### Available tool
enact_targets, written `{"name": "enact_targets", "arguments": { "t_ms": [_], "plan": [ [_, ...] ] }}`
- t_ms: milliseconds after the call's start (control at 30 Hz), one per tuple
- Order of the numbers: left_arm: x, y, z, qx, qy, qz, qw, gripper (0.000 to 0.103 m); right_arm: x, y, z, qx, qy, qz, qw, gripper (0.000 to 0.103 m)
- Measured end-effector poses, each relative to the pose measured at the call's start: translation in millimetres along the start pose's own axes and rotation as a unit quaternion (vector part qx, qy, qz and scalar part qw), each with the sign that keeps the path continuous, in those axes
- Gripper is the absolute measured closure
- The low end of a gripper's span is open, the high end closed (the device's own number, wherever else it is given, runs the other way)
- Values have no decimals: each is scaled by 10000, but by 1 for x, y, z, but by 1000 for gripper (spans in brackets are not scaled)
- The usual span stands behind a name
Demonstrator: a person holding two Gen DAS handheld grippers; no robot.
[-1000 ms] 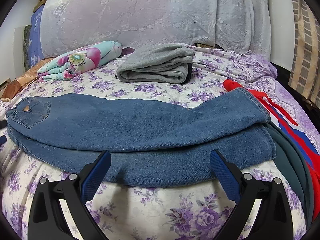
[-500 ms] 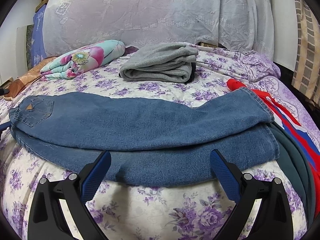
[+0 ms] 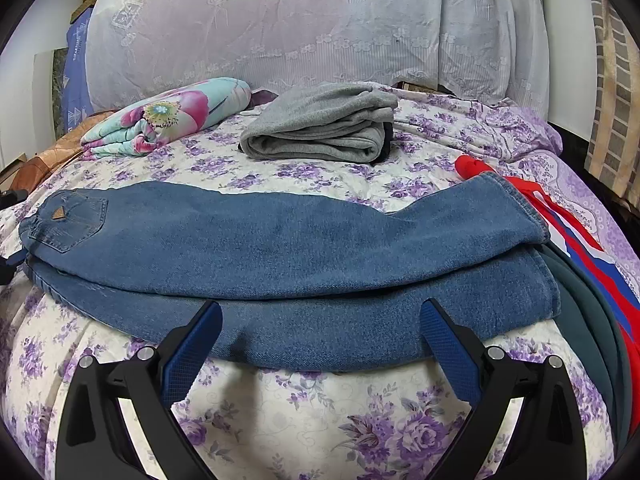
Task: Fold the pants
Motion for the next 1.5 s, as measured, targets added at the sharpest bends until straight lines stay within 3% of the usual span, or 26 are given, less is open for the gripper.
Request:
{"name": "enact_targets", "arguments": {
  "t_ms": [67, 100, 133, 167, 200, 233, 400, 500, 667, 1000, 1133, 1300, 1367, 1433, 1500],
  "plan": [
    [2, -2, 2, 1, 47, 5, 10000, 7, 0, 0, 0, -17, 1, -3, 10000, 3],
    [1, -4, 3, 50, -28, 6, 10000, 14, 0, 1, 0, -27, 0, -1, 10000, 3],
    [0, -6, 4, 78, -86, -4, 9999, 33, 0, 1, -1, -42, 2, 1, 10000, 3],
    [0, -7, 5, 85, -102, -20, 9999, 45, 1, 2, 0, -52, 4, 0, 10000, 3],
    [-1, -7, 7, 53, -104, -61, 9999, 67, 1, 2, -1, -56, 10, 3, 10000, 3],
    [-2, -5, 8, -18, -143, -176, 9997, 77, 1, 2, 0, -58, 10, 2, 10000, 3],
    [-2, -8, 7, -25, -41, -209, 9998, 93, 1, 2, 0, -50, 6, -2, 10000, 3],
    [19, -19, 6, 130, 406, -247, 9988, 94, 2, 3, 0, -41, 25, -2, 10000, 3],
    [55, -16, 26, 251, 715, -390, 9964, 94, 4, 2, 0, 10, 60, -11, 10000, 3],
    [93, 66, 114, 660, 515, -534, 9951, 94, 13, 16, -3, -367, 407, 166, 9984, 3],
    [78, 102, 138, 827, 279, -370, 9955, 94, 11, 21, -4, -468, 418, 205, 9978, 3],
    [13, 151, 145, 857, -278, -16, 9959, 90, 9, 28, -5, -583, 403, 279, 9971, 3],
    [-7, 162, 145, 702, -727, 10, 9949, 89, 9, 30, -4, -626, 439, 307, 9966, 3],
    [-4, 161, 148, 689, -686, -45, 9952, 82, 9, 33, -4, -676, 467, 334, 9961, 3],
    [4, 160, 148, 722, -372, 196, 9965, 74, 10, 33, -4, -681, 491, 351, 9959, 3]
  ]
}}
Point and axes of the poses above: each gripper's, at about its wrist camera, not at the fingertips, and y roughly the way its jaws point, x to its right, z to its top, the point moved 6 cm from there along y, roughly the way its jaws point, and after that the axes turned 3 degrees about y, right-handed, at the moved point
